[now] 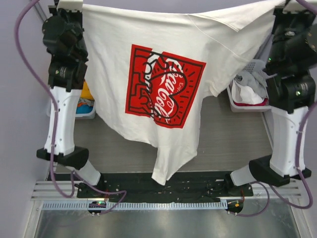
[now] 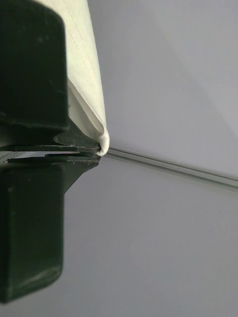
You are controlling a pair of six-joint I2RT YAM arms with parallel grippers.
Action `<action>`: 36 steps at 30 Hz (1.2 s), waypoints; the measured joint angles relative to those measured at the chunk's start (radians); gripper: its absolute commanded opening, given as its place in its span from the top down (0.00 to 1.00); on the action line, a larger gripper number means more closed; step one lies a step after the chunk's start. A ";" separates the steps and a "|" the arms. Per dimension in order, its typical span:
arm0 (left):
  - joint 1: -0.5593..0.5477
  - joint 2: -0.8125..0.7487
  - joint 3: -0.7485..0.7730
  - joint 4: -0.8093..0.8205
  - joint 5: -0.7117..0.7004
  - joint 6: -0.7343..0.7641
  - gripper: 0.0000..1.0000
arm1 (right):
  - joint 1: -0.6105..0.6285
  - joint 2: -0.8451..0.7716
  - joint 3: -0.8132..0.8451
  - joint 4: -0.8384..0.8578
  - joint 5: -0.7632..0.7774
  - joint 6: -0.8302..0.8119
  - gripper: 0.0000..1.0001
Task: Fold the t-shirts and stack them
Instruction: Flatten out the tshirt
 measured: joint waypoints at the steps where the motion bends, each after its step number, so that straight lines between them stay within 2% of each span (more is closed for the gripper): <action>1: 0.006 0.063 0.048 0.000 -0.010 0.003 1.00 | -0.001 0.043 0.026 0.013 0.006 -0.008 0.99; 5: 0.033 0.280 0.225 -0.003 -0.038 0.014 1.00 | -0.013 0.244 0.154 0.038 0.018 -0.030 0.99; 8: 0.047 0.341 0.242 0.003 -0.038 0.011 1.00 | -0.020 0.360 0.216 0.074 0.016 -0.045 0.99; 15: 0.052 0.292 0.232 0.060 -0.012 -0.043 1.00 | -0.022 0.396 0.208 0.238 -0.016 -0.060 0.99; 20: 0.052 0.131 0.179 0.108 0.017 -0.069 1.00 | -0.023 0.306 0.166 0.340 -0.039 -0.049 0.99; 23: 0.052 -0.007 0.060 0.154 0.040 -0.088 1.00 | -0.023 0.192 0.048 0.384 -0.047 -0.032 0.99; 26: 0.052 -0.134 -0.123 0.179 0.066 -0.113 1.00 | -0.023 0.043 -0.156 0.414 -0.053 -0.005 0.99; 31: 0.051 -0.286 -0.523 0.209 0.109 -0.139 1.00 | -0.026 -0.201 -0.577 0.410 -0.062 0.070 0.99; 36: 0.042 -0.326 -0.948 0.171 0.175 -0.147 1.00 | -0.029 -0.317 -0.918 0.310 -0.089 0.133 0.99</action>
